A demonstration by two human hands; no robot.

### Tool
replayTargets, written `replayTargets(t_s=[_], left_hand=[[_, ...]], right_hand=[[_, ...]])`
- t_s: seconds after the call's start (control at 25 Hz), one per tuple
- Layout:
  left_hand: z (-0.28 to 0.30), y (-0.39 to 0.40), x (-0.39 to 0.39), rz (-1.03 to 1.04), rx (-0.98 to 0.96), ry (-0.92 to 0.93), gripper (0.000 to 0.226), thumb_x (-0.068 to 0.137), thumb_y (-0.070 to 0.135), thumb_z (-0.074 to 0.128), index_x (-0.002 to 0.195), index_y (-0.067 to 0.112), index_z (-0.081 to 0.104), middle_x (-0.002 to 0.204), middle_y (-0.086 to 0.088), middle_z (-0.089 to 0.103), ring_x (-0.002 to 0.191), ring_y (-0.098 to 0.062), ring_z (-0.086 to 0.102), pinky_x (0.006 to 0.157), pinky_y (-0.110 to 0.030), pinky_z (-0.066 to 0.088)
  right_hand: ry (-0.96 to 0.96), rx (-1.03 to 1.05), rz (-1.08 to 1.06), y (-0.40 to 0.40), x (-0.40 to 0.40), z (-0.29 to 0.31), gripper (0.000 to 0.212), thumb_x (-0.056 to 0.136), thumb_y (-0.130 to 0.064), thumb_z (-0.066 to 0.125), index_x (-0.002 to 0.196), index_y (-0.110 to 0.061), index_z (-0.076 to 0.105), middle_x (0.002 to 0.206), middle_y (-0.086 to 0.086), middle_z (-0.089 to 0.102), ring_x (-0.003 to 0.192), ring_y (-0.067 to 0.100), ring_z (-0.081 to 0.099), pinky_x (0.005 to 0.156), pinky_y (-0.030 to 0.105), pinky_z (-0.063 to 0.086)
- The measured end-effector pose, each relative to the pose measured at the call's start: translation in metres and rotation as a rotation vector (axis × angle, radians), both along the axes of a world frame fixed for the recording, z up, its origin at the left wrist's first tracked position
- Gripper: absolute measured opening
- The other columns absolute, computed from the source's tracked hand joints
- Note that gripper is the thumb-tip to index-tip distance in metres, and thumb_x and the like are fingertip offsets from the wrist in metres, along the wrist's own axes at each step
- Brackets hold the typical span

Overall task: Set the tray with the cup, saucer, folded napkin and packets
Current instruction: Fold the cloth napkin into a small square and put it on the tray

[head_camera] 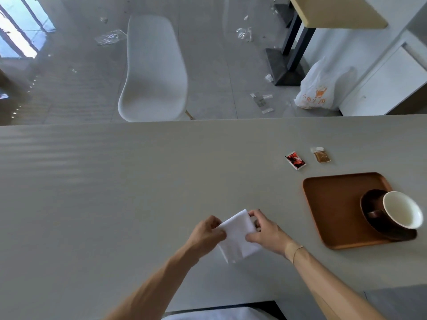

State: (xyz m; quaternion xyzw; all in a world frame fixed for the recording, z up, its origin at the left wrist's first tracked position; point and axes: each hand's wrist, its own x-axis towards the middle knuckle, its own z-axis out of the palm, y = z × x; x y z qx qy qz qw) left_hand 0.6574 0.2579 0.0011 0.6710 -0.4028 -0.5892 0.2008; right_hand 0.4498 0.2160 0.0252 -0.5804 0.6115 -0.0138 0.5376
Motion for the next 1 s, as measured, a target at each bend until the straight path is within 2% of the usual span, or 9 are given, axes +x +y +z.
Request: replayTargets(t_s=[0.08, 0.24, 0.4, 0.48, 0.6, 0.72, 0.88, 1.0], left_hand=[[0.009, -0.001, -0.001, 0.030, 0.021, 0.107, 0.028, 0.065, 0.026, 0.060, 0.092, 0.017, 0.061, 0.087, 0.000, 0.062, 0.075, -0.014, 0.056, 0.066, -0.030, 0.045], [0.022, 0.004, -0.013, 0.144, 0.004, 0.360, 0.029, 0.072, 0.021, 0.067, 0.099, 0.013, 0.061, 0.092, -0.004, 0.065, 0.082, -0.014, 0.066, 0.067, -0.029, 0.055], [0.025, 0.010, -0.039, 0.228, 0.016, 0.525, 0.033, 0.076, 0.014, 0.072, 0.106, 0.005, 0.061, 0.097, -0.012, 0.068, 0.090, -0.025, 0.069, 0.074, -0.035, 0.057], [0.025, 0.012, -0.058, 0.212, 0.005, 0.545, 0.030, 0.076, 0.013, 0.073, 0.103, 0.009, 0.062, 0.091, -0.008, 0.065, 0.085, -0.024, 0.067, 0.077, -0.036, 0.057], [0.026, 0.010, -0.100, 0.173, -0.021, 0.517, 0.031, 0.073, 0.020, 0.077, 0.101, 0.018, 0.065, 0.089, -0.003, 0.062, 0.090, -0.020, 0.067, 0.084, -0.038, 0.055], [0.027, 0.005, -0.145, 0.232, -0.023, 0.550, 0.027, 0.073, 0.014, 0.076, 0.099, 0.016, 0.066, 0.093, -0.008, 0.067, 0.091, -0.026, 0.069, 0.078, -0.036, 0.056], [0.030, -0.003, -0.197, 0.268, -0.005, 0.572, 0.040, 0.073, 0.011, 0.074, 0.112, 0.013, 0.066, 0.107, -0.016, 0.072, 0.093, -0.032, 0.071, 0.074, -0.037, 0.057], [0.034, -0.008, -0.232, 0.273, 0.002, 0.552, 0.043, 0.073, 0.012, 0.071, 0.116, 0.010, 0.065, 0.110, -0.017, 0.072, 0.096, -0.032, 0.071, 0.074, -0.036, 0.057]], right_hand=[[-0.091, -0.002, -0.001, 0.010, -0.007, 0.008, 0.053, 0.075, -0.019, 0.068, 0.117, -0.035, 0.040, 0.100, 0.016, 0.061, 0.081, 0.028, 0.063, 0.072, 0.042, 0.056], [-0.315, 0.044, -0.173, 0.023, -0.023, 0.020, 0.045, 0.079, -0.029, 0.067, 0.113, -0.039, 0.040, 0.101, 0.016, 0.063, 0.085, 0.027, 0.069, 0.065, 0.039, 0.059], [-0.401, 0.049, -0.316, 0.027, -0.063, 0.026, 0.045, 0.075, -0.038, 0.067, 0.113, -0.043, 0.043, 0.099, 0.009, 0.068, 0.086, 0.025, 0.071, 0.069, 0.040, 0.061], [-0.420, 0.032, -0.358, 0.026, -0.088, 0.027, 0.042, 0.079, -0.036, 0.067, 0.114, -0.044, 0.045, 0.099, 0.009, 0.069, 0.088, 0.027, 0.070, 0.071, 0.044, 0.060], [-0.452, 0.019, -0.382, 0.023, -0.130, 0.030, 0.044, 0.077, -0.036, 0.068, 0.115, -0.045, 0.047, 0.096, 0.005, 0.072, 0.087, 0.026, 0.071, 0.073, 0.046, 0.060], [-0.493, 0.039, -0.380, 0.019, -0.172, 0.034, 0.050, 0.075, -0.041, 0.071, 0.117, -0.047, 0.047, 0.101, -0.001, 0.072, 0.091, 0.024, 0.071, 0.071, 0.040, 0.060], [-0.517, 0.036, -0.377, 0.007, -0.223, 0.034, 0.042, 0.084, -0.032, 0.071, 0.117, -0.046, 0.049, 0.102, 0.001, 0.072, 0.093, 0.024, 0.071, 0.072, 0.037, 0.060], [-0.504, 0.030, -0.339, -0.002, -0.252, 0.033, 0.041, 0.086, -0.029, 0.069, 0.117, -0.047, 0.049, 0.100, 0.000, 0.072, 0.093, 0.021, 0.070, 0.073, 0.035, 0.060]])
